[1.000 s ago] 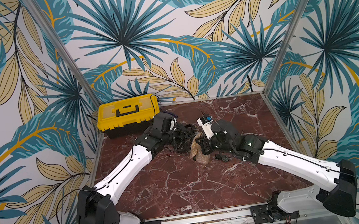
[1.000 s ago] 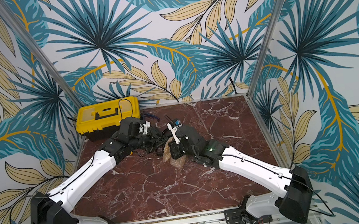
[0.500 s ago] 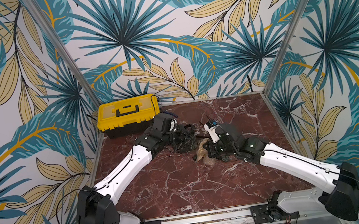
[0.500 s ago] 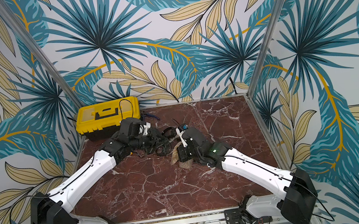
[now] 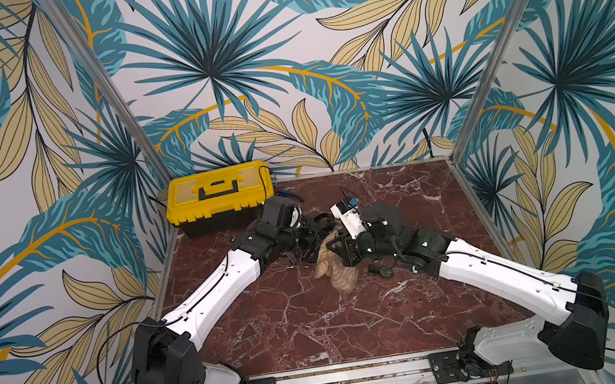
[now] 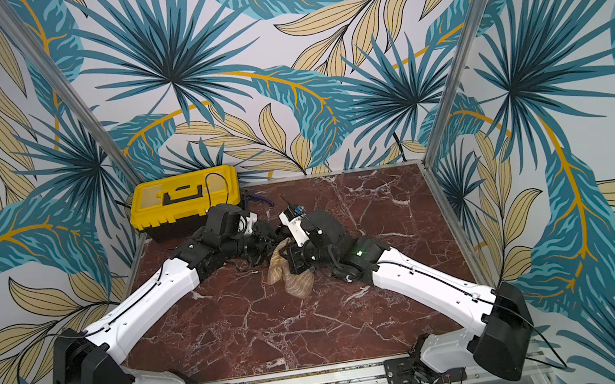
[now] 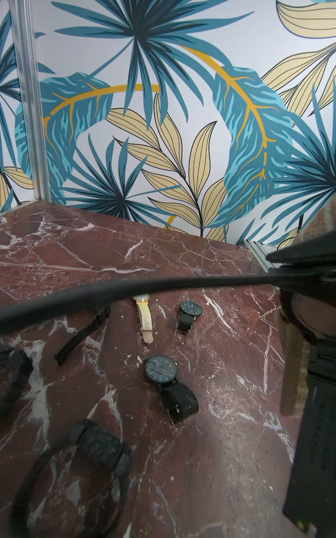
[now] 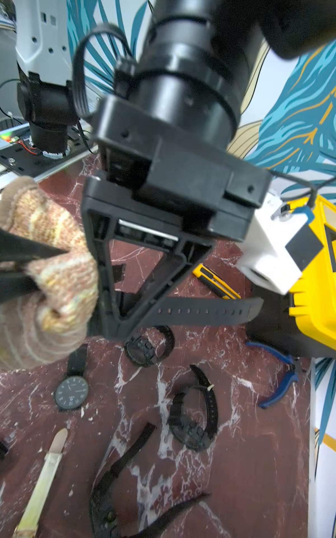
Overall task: Wipe the watch dial
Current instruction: Wipe the dirt from the watch dial.
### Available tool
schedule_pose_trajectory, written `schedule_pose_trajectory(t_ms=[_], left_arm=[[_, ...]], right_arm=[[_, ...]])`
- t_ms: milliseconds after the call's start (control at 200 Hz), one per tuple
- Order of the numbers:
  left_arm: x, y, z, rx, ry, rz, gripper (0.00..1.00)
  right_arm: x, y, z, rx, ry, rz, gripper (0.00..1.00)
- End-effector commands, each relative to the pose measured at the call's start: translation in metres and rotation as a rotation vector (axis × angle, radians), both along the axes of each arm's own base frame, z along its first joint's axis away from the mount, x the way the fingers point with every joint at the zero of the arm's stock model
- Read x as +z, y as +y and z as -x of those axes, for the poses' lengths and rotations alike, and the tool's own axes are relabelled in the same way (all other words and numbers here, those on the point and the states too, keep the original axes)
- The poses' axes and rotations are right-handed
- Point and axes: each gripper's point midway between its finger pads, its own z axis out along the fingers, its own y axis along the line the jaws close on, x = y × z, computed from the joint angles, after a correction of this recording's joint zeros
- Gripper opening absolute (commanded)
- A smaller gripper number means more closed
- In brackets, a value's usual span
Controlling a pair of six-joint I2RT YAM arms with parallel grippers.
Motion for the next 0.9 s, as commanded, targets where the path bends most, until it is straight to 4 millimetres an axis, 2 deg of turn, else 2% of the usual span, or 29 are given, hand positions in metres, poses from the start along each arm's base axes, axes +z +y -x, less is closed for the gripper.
schedule_pose_trajectory(t_ms=[0,145,270,406,516,636,691,771,896], left_arm=[[-0.003,-0.002,0.009,-0.031,-0.001,0.0,0.0],[0.002,0.001,0.01,-0.029,-0.008,0.007,0.0],[0.006,0.003,0.007,-0.026,-0.012,0.014,0.0],[0.008,0.002,0.007,-0.032,-0.015,0.017,0.0],[0.007,0.002,0.006,-0.034,-0.013,0.017,0.0],[0.005,0.001,0.006,-0.035,-0.007,0.015,0.0],[0.004,0.0,0.006,-0.038,-0.004,0.015,0.0],[0.004,-0.003,0.007,-0.042,-0.001,0.016,0.0],[0.008,-0.005,0.007,-0.045,-0.007,0.021,0.0]], right_arm=[[-0.01,-0.029,-0.029,-0.167,0.002,0.053,0.0],[-0.023,-0.054,-0.033,-0.23,0.014,0.109,0.0],[-0.035,-0.065,-0.023,-0.215,0.033,0.162,0.0],[-0.031,-0.051,0.001,-0.071,0.036,0.095,0.0],[-0.015,-0.039,0.019,0.025,0.004,0.027,0.0],[0.005,-0.013,0.035,0.137,-0.034,-0.07,0.0],[0.005,-0.005,0.034,0.145,-0.023,-0.081,0.0],[-0.005,0.003,0.028,0.141,0.01,-0.048,0.0],[-0.031,-0.005,0.007,0.017,0.08,0.04,0.0]])
